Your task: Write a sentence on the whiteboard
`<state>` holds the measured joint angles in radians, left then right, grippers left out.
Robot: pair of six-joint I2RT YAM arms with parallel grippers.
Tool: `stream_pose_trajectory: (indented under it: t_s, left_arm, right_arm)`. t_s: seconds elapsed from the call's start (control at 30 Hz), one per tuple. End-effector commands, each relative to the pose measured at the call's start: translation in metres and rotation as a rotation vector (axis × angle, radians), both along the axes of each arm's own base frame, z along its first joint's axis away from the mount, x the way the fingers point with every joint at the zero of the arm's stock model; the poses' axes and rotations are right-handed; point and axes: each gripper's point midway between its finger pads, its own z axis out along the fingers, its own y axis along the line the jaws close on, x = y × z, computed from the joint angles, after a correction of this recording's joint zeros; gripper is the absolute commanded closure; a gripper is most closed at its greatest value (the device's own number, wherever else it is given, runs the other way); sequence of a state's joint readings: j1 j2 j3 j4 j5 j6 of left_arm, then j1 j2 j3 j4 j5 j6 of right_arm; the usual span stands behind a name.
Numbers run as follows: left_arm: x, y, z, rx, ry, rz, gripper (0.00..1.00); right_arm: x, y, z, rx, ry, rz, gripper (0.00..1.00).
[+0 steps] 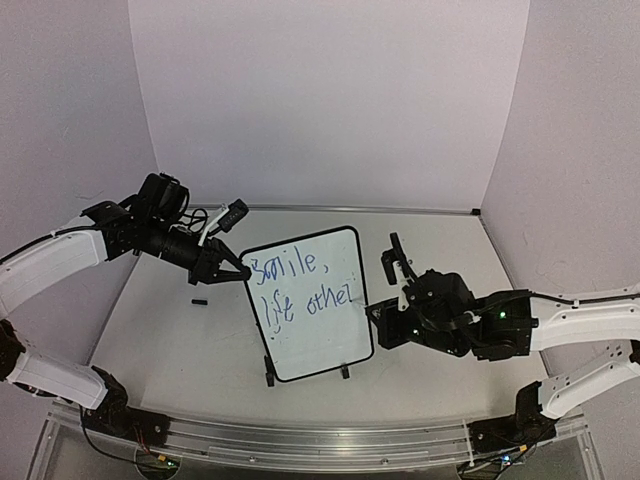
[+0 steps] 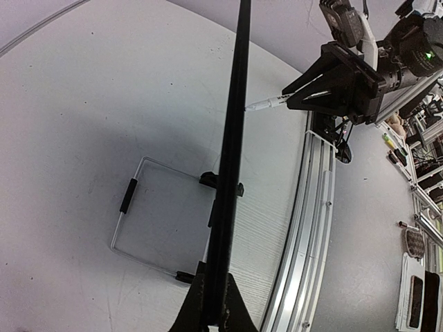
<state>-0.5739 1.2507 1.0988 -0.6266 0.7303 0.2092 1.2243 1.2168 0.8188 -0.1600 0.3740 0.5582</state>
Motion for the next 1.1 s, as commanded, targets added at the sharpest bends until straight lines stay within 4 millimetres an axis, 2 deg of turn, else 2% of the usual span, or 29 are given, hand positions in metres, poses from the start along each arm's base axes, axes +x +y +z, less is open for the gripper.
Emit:
stream_pose_trajectory:
  t_s: [0.0, 0.4, 1.07]
  left_arm:
    - [0.016, 0.003, 0.001, 0.025, -0.071, 0.041, 1.0]
    - [0.016, 0.003, 0.001, 0.026, -0.071, 0.042, 1.0]
    - [0.017, 0.002, -0.001, 0.028, -0.068, 0.041, 1.0]
  right_arm:
    - [0.005, -0.001, 0.003, -0.005, -0.008, -0.028, 1.0]
    - [0.012, 0.007, 0.038, 0.059, -0.09, -0.023, 1.0]
    - [0.019, -0.006, 0.038, 0.059, -0.117, -0.092, 1.0]
